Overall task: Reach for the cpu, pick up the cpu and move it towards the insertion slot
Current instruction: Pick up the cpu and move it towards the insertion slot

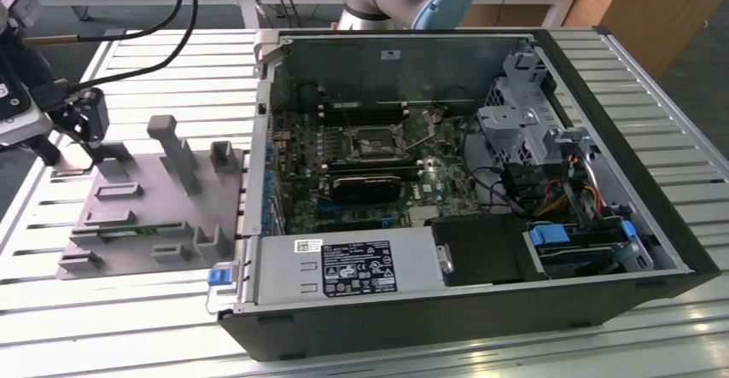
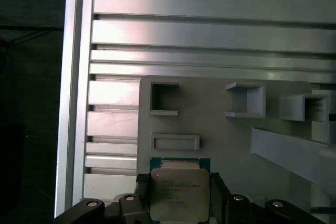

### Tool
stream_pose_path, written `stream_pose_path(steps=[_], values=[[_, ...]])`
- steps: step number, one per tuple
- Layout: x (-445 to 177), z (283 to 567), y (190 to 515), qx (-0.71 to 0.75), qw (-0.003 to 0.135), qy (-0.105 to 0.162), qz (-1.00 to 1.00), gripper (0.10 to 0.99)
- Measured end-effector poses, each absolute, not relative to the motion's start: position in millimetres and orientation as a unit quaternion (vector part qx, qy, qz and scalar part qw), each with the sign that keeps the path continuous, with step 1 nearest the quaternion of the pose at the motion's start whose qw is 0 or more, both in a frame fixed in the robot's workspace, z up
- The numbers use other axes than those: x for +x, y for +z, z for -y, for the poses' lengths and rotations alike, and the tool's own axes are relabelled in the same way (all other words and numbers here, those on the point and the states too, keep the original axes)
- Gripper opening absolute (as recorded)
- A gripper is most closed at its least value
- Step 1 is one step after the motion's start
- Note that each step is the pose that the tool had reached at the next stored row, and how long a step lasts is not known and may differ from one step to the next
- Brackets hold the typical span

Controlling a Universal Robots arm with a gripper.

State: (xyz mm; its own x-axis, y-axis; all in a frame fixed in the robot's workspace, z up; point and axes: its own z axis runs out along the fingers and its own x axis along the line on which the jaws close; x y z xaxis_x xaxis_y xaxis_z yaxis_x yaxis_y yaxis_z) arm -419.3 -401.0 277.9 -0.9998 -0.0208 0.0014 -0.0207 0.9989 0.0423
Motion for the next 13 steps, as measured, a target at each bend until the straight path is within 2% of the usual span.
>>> stream_pose_path(steps=[13], values=[[-419,401,297,0.010,0.001,-0.021,1.000,0.541]])
